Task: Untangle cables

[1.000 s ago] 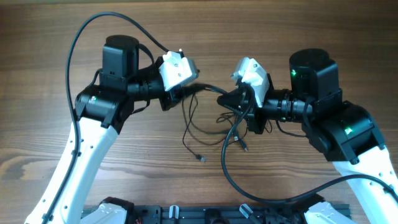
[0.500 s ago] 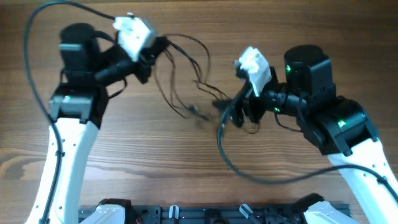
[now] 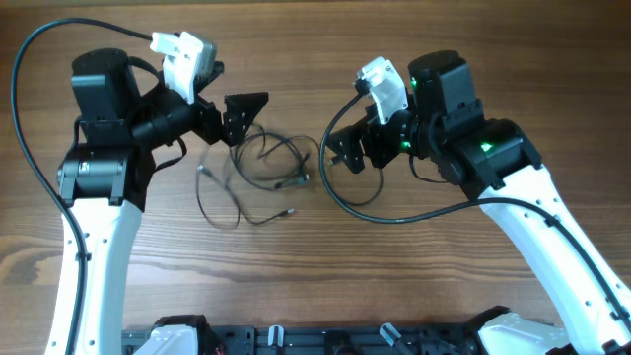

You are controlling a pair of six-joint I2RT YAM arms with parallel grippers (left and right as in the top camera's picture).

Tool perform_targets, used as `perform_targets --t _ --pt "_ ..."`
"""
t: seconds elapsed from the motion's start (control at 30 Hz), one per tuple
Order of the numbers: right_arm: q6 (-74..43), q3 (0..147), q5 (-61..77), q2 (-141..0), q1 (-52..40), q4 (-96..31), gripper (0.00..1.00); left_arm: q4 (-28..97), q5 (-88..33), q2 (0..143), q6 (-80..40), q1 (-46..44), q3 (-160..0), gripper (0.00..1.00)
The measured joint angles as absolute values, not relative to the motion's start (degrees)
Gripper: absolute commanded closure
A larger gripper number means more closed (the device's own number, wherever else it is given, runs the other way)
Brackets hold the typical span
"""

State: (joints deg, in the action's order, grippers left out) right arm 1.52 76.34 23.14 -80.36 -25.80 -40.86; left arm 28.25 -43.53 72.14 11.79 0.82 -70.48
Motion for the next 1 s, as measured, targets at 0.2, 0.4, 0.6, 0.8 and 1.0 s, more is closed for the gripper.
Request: perform_targets --t 0.2,0.4,0.6,0.8,1.0 --pt "1.52 76.34 23.53 -80.36 -25.80 -41.10 0.00 27.97 -38.09 72.14 11.64 0.82 -70.48 0.00" --pt "3.77 76.34 25.10 -85.69 -25.80 -44.97 0.02 28.51 -36.45 72.14 11.44 0.82 -70.48 0.02" --pt "6.33 76.29 35.70 -98.06 -28.40 -47.11 0.19 30.92 -36.25 72.14 11.44 0.82 -70.48 0.00" --pt "6.50 76.27 36.32 -99.13 -39.51 -47.44 0.19 32.23 -36.23 72.14 11.44 0.82 -70.48 0.04" --pt "-0.36 76.27 34.06 -99.13 -44.69 -44.97 0.17 31.97 -30.98 72.14 11.44 0.82 -70.48 0.10"
